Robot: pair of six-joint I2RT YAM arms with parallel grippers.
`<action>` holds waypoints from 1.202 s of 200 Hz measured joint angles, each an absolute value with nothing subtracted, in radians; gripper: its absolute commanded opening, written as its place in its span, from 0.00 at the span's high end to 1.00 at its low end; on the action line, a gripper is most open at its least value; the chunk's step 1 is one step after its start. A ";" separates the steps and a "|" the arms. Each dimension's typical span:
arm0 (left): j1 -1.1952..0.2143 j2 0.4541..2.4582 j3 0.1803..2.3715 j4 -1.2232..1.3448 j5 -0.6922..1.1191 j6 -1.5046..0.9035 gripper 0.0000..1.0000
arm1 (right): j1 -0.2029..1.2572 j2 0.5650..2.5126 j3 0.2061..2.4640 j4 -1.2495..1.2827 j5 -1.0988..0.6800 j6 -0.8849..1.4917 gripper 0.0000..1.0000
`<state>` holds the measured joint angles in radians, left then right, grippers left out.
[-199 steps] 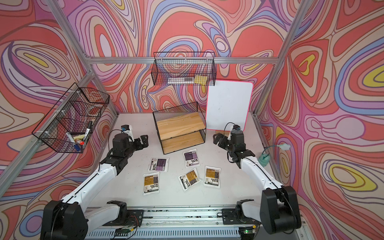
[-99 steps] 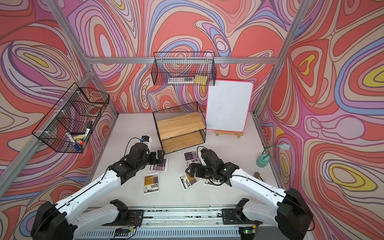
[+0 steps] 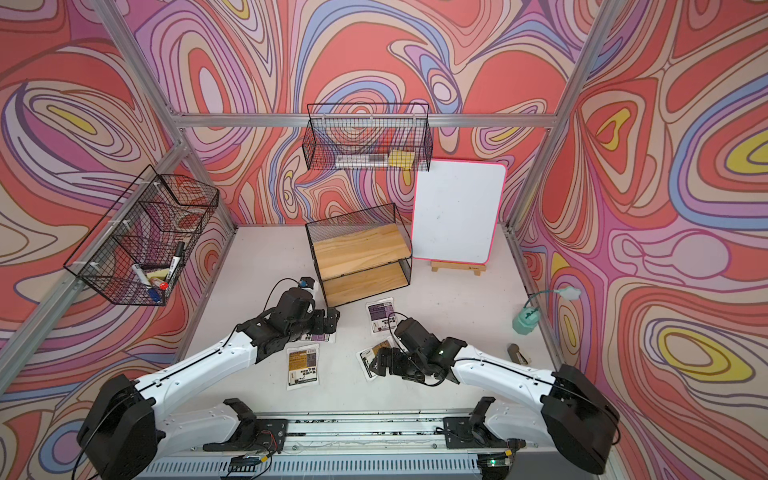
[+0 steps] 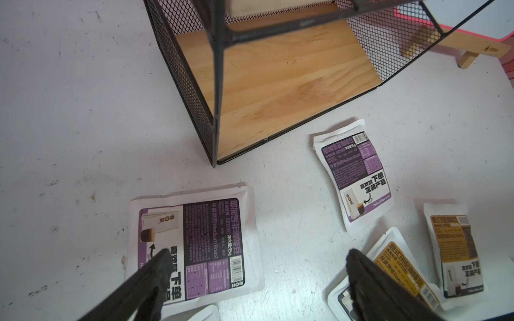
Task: Place the bagged coffee beans on the shelf by color
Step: Adjust the bagged coffee beans at the center of the board.
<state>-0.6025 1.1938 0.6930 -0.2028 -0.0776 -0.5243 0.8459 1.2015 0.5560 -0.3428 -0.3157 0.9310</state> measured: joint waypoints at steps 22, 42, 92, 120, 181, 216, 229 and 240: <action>-0.603 1.194 0.693 -0.203 -0.077 -0.526 0.01 | 0.846 1.261 0.556 -0.283 -0.324 0.945 0.02; -0.604 1.193 0.693 -0.203 -0.077 -0.530 0.01 | 0.846 1.328 0.570 -0.250 -0.324 0.944 0.02; -0.610 1.185 0.693 -0.213 -0.078 -0.537 0.01 | 0.835 1.528 0.757 -0.225 -0.305 0.873 0.02; -0.611 1.174 0.693 -0.223 -0.079 -0.551 0.01 | 0.791 1.627 0.855 -0.204 -0.305 0.831 0.02; -0.618 1.172 0.693 -0.242 -0.075 -0.572 0.01 | 0.734 1.622 0.863 -0.160 -0.313 0.821 0.02; -0.628 1.172 0.693 -0.265 -0.059 -0.575 0.01 | 0.734 1.518 0.754 -0.130 -0.349 0.849 0.02; -0.630 1.172 0.690 -0.267 -0.052 -0.576 0.01 | 0.734 1.493 0.712 -0.113 -0.369 0.861 0.03; -0.631 1.172 0.686 -0.267 -0.049 -0.577 0.01 | 0.735 1.477 0.678 -0.100 -0.389 0.872 0.05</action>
<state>-0.6312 1.1725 0.6865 -0.2672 -0.0486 -0.5766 0.7345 1.4773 0.6777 -0.1001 -0.3889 0.8722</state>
